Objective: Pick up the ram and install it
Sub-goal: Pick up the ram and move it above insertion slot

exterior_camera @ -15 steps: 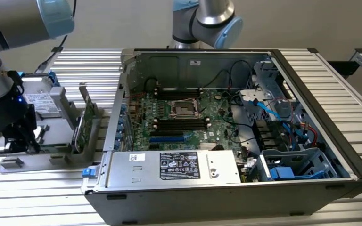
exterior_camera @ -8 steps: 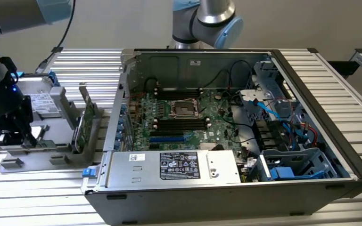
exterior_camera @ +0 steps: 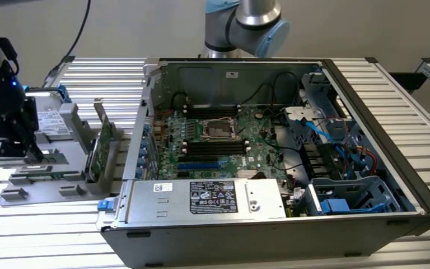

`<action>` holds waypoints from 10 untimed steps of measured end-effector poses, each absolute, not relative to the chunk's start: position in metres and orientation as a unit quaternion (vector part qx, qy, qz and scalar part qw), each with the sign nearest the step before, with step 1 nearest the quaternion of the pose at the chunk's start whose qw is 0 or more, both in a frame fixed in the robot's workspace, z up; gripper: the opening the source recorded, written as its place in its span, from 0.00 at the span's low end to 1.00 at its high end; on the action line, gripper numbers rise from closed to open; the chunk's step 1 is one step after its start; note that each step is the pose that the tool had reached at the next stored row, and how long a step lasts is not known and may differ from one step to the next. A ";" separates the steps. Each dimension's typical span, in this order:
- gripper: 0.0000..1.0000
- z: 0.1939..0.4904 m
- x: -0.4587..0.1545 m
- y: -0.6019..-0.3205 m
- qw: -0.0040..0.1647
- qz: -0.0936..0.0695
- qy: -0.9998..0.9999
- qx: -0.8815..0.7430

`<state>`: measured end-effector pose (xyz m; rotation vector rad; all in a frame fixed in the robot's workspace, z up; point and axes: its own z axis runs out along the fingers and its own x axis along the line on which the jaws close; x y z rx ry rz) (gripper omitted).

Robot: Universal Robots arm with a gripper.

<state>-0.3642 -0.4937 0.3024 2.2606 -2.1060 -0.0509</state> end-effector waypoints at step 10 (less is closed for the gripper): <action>0.13 0.338 -0.337 -0.494 0.025 -0.017 -0.681 0.731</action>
